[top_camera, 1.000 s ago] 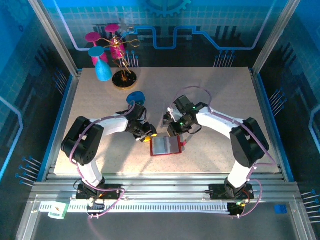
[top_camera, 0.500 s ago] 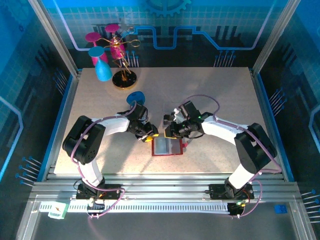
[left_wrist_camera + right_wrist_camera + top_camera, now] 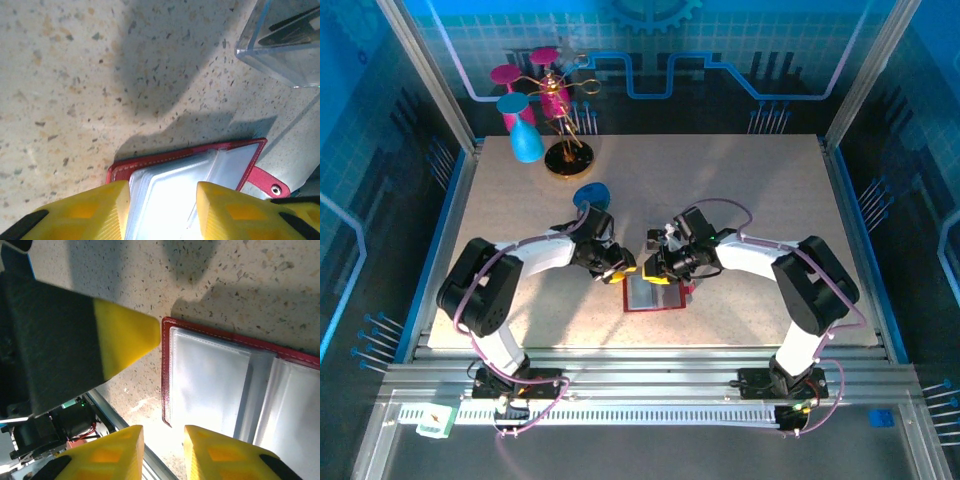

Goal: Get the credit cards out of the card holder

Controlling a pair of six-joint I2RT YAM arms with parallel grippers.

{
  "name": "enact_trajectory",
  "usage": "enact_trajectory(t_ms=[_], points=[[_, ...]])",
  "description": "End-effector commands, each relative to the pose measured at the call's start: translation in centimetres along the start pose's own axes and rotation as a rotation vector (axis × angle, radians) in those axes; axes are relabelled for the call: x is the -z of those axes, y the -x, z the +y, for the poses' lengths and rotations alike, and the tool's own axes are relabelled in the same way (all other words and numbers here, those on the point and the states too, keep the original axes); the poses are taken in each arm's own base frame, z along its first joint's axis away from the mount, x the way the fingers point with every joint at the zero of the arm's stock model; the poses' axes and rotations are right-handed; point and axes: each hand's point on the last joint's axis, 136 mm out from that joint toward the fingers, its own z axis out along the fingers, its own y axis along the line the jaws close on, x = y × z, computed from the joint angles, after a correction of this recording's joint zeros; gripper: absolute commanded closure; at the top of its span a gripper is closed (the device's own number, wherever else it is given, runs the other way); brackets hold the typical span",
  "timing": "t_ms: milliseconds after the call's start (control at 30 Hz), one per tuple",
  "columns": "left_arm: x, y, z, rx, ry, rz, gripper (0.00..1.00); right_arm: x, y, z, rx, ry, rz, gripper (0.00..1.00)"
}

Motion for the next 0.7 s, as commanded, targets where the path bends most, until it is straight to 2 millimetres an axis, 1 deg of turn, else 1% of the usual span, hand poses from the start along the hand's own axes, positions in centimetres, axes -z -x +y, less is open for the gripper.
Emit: enact_trajectory(t_ms=[0, 67, 167, 333, 400, 500, 667], points=[[0.6, -1.0, 0.2, 0.022, 0.004, 0.009, 0.60, -0.4, -0.1, -0.5, -0.036, 0.014, 0.024, 0.73], [0.7, -1.2, 0.4, 0.023, 0.008, 0.011, 0.61, -0.5, -0.2, -0.6, -0.037, 0.015, 0.030, 0.74], [0.5, -1.7, 0.9, 0.029, 0.013, 0.021, 0.68, -0.6, -0.3, -0.7, -0.036, 0.011, 0.034, 0.75], [0.1, -2.6, 2.0, 0.046, 0.023, 0.042, 0.84, -0.7, -0.3, -0.8, -0.035, 0.003, 0.043, 0.75], [0.0, -2.8, 2.2, 0.047, 0.025, 0.047, 0.89, -0.8, -0.3, -0.9, -0.038, 0.003, 0.048, 0.76], [-0.3, -3.0, 2.2, 0.045, 0.022, 0.060, 0.91, -0.9, -0.3, -0.9, -0.039, 0.005, 0.050, 0.76], [-0.8, -3.1, 2.6, 0.049, 0.032, 0.069, 0.92, -1.1, -0.3, -1.0, -0.041, 0.006, 0.058, 0.76]])
